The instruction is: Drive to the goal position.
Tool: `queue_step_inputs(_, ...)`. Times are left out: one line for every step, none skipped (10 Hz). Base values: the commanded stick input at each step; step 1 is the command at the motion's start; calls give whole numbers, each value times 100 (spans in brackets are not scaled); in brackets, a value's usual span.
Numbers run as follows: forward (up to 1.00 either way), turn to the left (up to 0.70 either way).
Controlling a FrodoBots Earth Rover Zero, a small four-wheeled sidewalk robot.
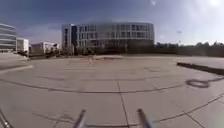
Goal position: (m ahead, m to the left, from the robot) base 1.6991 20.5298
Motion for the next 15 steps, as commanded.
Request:
queue_step_inputs(70,0)
queue_step_inputs(70,0)
queue_step_inputs(70,0)
queue_step_inputs(70,0)
queue_step_inputs(70,0)
queue_step_inputs(70,0)
queue_step_inputs(70,0)
queue_step_inputs(70,0)
queue_step_inputs(70,0)
queue_step_inputs(70,0)
queue_step_inputs(70,0)
queue_step_inputs(70,0)
queue_step_inputs(70,0)
queue_step_inputs(70,0)
queue_step_inputs(70,0)
